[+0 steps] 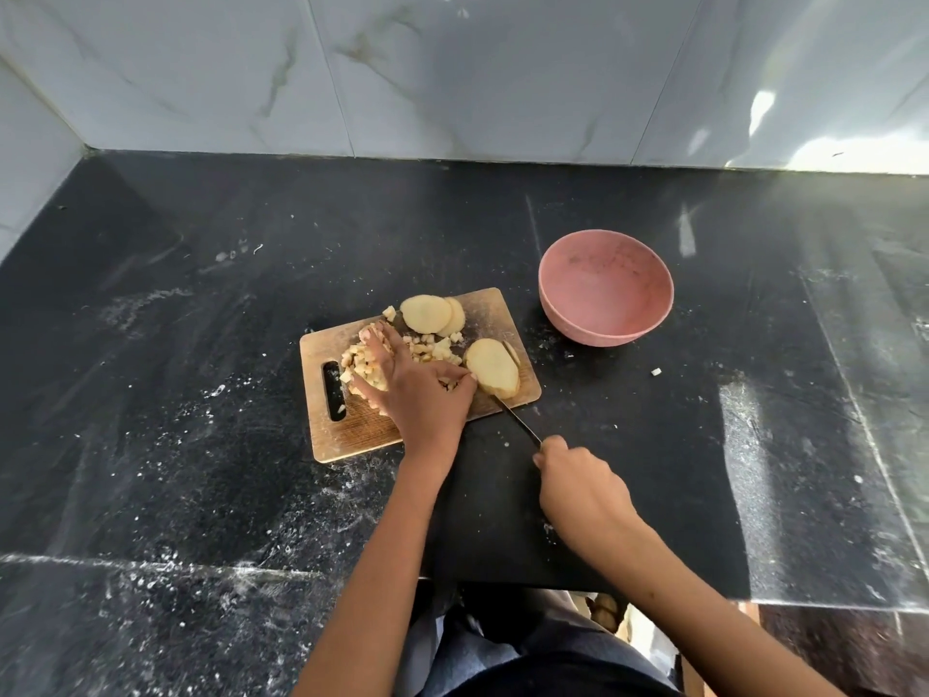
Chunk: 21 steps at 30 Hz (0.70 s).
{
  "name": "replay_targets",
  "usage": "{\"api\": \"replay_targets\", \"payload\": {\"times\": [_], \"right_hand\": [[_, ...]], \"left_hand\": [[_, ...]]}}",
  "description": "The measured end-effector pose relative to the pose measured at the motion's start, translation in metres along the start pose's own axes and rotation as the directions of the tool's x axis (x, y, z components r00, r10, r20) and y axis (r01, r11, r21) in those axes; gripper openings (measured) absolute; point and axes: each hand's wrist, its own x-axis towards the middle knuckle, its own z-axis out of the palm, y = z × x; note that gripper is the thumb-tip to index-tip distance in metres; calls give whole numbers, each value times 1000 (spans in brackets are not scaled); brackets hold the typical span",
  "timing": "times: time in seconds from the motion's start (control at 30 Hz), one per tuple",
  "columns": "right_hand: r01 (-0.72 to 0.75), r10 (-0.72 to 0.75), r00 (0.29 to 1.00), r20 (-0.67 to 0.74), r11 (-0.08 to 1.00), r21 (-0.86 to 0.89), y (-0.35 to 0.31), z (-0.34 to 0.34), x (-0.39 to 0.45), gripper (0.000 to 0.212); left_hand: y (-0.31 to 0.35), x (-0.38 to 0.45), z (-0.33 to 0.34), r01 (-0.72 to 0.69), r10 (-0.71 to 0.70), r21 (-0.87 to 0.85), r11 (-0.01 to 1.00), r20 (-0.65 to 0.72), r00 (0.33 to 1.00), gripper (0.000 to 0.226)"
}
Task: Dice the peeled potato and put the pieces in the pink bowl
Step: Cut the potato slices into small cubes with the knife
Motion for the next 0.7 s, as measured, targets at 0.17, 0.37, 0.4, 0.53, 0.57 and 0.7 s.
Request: {"api": "replay_targets", "payload": {"times": [0.17,0.37,0.4,0.53,0.57,0.7], "right_hand": [[92,-86,995,-44,981,169,27,-4,-7,30],[82,-22,978,-207,955,286,48,-9,3,32],[81,-17,978,-209,950,301,49,-9,5,33],[76,-18,984,-178,941,328,51,-4,6,34],[71,-14,985,-173,941,330,51,-4,7,34],[55,-3,989,-147,935,350,53,-5,10,32]], "left_hand": [[-1,12,-10,-245,231,225,943,85,969,8],[20,48,-24,-779,575,184,599,579,578,59],[25,56,-24,-823,584,138,551,640,498,63],[44,74,-19,-929,497,62,365,831,250,69],[47,77,-17,-943,467,48,328,860,206,68],[47,88,-14,-961,437,23,276,887,147,59]]}}
